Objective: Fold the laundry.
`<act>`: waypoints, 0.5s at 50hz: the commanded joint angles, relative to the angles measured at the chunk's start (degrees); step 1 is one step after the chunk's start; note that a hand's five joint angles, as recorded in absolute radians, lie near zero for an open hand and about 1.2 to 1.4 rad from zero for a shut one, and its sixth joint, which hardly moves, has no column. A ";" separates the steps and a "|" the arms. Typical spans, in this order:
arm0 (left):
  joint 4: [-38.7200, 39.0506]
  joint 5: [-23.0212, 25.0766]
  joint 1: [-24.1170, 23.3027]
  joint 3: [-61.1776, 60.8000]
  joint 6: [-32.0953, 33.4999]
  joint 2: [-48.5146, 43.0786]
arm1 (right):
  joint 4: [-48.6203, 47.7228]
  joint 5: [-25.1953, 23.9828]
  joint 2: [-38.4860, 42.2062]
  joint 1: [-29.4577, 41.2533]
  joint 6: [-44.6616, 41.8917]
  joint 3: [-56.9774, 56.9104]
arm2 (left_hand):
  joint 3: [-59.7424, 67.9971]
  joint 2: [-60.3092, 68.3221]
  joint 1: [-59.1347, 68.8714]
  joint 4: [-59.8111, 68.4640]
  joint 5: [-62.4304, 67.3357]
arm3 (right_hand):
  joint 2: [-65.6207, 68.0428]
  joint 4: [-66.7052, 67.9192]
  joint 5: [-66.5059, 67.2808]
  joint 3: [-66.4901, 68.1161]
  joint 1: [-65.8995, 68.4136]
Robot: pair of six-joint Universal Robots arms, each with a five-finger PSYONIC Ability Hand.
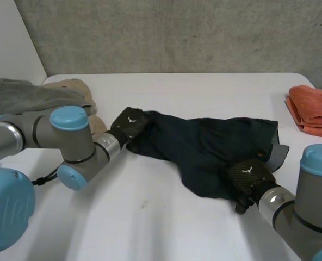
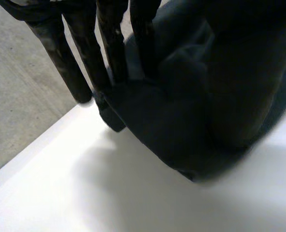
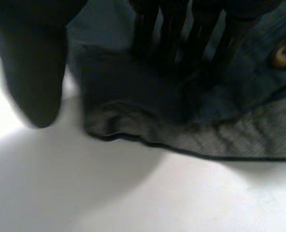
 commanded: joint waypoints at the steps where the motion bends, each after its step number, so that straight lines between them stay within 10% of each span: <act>1: 0.13 -4.70 -1.85 -0.18 -0.40 1.19 | -8.25 2.70 0.06 0.29 0.03 -0.43 | 43.24 42.20 40.78 43.34 43.82 | 41.39 41.42 41.38 41.29 41.42; 8: -0.04 -13.76 -2.99 -4.22 -1.90 16.64 | -7.13 2.70 -12.85 -0.23 -0.06 -4.64 | 43.24 42.20 40.78 43.34 43.82 | 41.39 41.42 41.38 41.29 41.42; 25: -6.54 -14.47 -2.20 -15.65 -6.82 52.33 | 22.32 2.26 -20.51 -3.75 0.12 -36.10 | 43.24 42.20 40.78 43.34 43.82 | 41.39 41.42 41.38 41.29 41.42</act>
